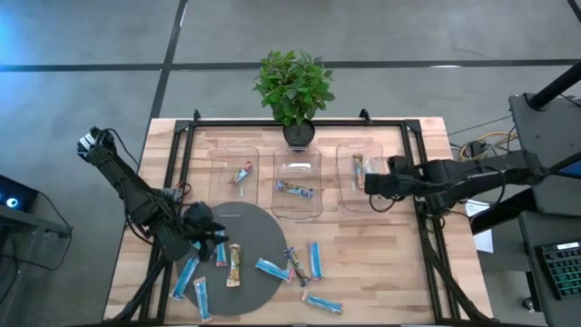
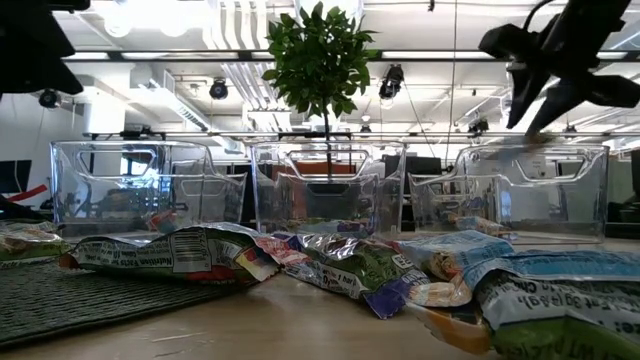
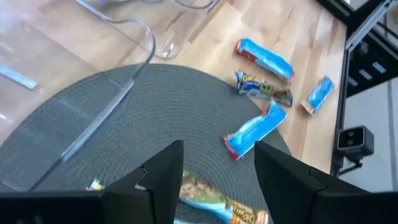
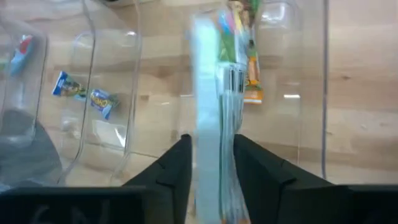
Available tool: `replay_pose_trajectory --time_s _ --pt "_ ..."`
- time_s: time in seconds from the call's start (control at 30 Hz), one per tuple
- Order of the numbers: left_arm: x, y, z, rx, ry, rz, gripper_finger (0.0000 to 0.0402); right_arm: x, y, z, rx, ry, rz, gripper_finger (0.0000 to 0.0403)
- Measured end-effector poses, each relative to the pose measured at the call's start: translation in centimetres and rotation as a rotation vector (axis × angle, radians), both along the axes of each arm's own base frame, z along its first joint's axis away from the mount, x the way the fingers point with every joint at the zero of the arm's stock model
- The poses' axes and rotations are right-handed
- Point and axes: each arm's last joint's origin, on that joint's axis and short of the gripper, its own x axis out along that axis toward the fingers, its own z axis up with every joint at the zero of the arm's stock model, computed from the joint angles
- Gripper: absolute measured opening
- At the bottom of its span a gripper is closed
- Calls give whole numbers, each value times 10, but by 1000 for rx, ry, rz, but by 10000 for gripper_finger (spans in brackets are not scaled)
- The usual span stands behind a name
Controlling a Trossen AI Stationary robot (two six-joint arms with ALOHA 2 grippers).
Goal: Pick and place Granola Bars by type
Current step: Put the yellow granola bar into the right transparent bin
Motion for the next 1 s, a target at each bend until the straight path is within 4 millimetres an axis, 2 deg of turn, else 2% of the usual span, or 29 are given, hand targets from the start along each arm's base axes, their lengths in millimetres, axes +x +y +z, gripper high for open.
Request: replay_pose_trajectory --time_s 0.27,0.33,0.43,0.53,0.67,0.8,1.0 --pt "5 5 0 -1 -11 55 179 11 -5 -5 -40 79 53 202" --pt "5 6 0 -17 -13 70 179 18 -3 -1 -38 47 152 217" --pt "5 6 0 -28 -13 76 179 37 6 7 -1 -55 397 227" --pt "5 6 0 -30 -13 76 179 59 22 8 55 -111 600 226" --pt "5 5 1 -38 -11 73 179 84 50 3 79 -50 757 220" --pt "5 4 0 -56 8 52 179 110 85 0 77 8 914 219" --pt "5 4 0 -63 26 24 179 133 137 -10 37 218 1100 219"
